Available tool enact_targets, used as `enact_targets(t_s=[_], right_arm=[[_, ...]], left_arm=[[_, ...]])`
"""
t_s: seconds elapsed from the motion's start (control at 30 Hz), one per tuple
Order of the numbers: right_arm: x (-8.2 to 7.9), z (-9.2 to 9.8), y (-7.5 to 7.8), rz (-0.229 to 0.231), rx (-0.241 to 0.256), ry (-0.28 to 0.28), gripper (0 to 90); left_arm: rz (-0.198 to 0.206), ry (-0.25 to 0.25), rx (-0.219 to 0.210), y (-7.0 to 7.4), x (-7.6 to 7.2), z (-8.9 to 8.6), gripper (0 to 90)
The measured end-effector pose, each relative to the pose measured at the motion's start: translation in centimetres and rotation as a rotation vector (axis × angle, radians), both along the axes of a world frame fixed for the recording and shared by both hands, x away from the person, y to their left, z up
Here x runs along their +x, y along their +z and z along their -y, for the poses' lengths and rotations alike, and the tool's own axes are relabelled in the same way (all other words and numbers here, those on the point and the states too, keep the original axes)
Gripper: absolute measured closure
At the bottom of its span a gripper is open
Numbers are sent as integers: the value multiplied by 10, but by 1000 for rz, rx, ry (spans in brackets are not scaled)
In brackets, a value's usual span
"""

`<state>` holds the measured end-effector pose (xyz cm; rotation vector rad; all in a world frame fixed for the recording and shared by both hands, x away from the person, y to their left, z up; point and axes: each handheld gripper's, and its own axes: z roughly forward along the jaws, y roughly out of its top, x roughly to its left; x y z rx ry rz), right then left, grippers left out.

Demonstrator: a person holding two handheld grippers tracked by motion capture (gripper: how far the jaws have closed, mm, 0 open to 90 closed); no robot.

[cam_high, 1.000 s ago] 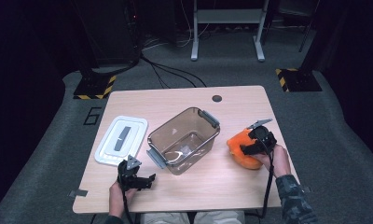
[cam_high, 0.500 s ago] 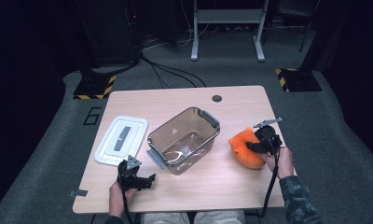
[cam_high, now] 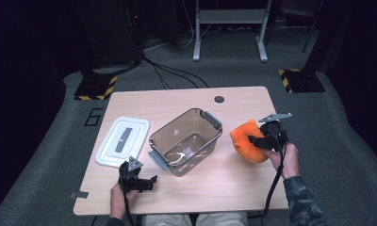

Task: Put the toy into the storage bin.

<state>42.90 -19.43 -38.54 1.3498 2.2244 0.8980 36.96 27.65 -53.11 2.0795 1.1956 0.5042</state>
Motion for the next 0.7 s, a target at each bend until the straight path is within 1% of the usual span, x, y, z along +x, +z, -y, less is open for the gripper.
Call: enact_targets(t_s=[0.17,0.2,0.23,0.27,0.3,0.33,0.37,0.43,0.6,0.7], right_arm=[[-2,-5,16,25,5,13,607],[-2,-5,16,25,5,13,607],[-1,-6,21,35,7,17,607],[-1,-6,21,35,7,17,607],[-1,-8,26,45,7,21,607],[-1,-8,26,45,7,21,607],[0,-9,31,53,10,27,607],[0,-10,33,56,10,31,607],[2,-17,45,75,12,40,606],[2,-19,49,79,15,45,606]], left_arm=[[0,0,0,0,0,0,16],[0,0,0,0,0,0,15],[0,-2,1,0,0,0,15],[0,-2,1,0,0,0,15],[0,-2,1,0,0,0,15],[0,0,0,0,0,0,15],[0,-2,1,0,0,0,16],[-1,-2,1,0,0,0,15],[0,-2,1,0,0,0,16],[0,-2,1,0,0,0,16]])
